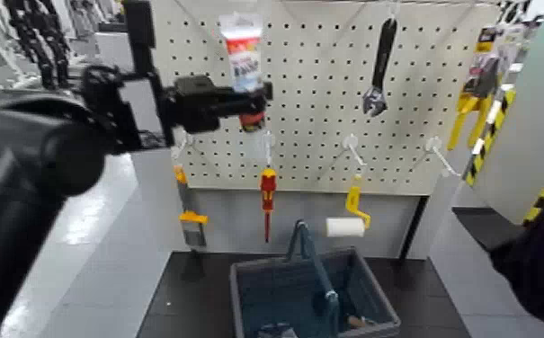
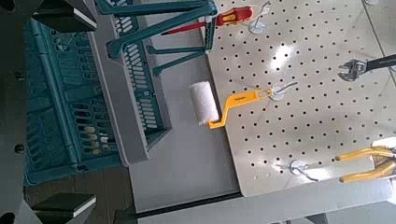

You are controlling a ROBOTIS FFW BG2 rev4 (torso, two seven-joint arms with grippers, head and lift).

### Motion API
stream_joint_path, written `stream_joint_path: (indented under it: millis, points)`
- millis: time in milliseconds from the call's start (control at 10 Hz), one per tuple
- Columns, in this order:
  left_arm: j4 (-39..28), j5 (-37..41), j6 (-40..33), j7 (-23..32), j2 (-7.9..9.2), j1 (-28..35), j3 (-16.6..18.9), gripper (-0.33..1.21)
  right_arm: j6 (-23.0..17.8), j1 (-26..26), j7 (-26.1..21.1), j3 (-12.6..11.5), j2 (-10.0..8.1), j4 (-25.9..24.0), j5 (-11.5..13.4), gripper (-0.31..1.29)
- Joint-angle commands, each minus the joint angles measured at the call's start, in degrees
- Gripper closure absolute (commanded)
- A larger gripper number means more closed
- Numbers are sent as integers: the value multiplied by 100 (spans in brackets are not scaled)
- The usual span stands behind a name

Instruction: Put the red glue tube into the crate.

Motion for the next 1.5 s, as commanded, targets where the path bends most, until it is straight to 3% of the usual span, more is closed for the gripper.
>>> stream_joint_path:
  millis: [100,500,1500]
  points:
    - [47,231,12,84,-99,263,-198,119,0,-1,0,11,686,2,-5,3]
    - [170,451,91,137,-310,808,-365,119,9,-10,0,19,686,2,-5,3]
    - [970,108,337,-135,-363,1854,-303,119,35,-1,-9,37,677,2,-5,3]
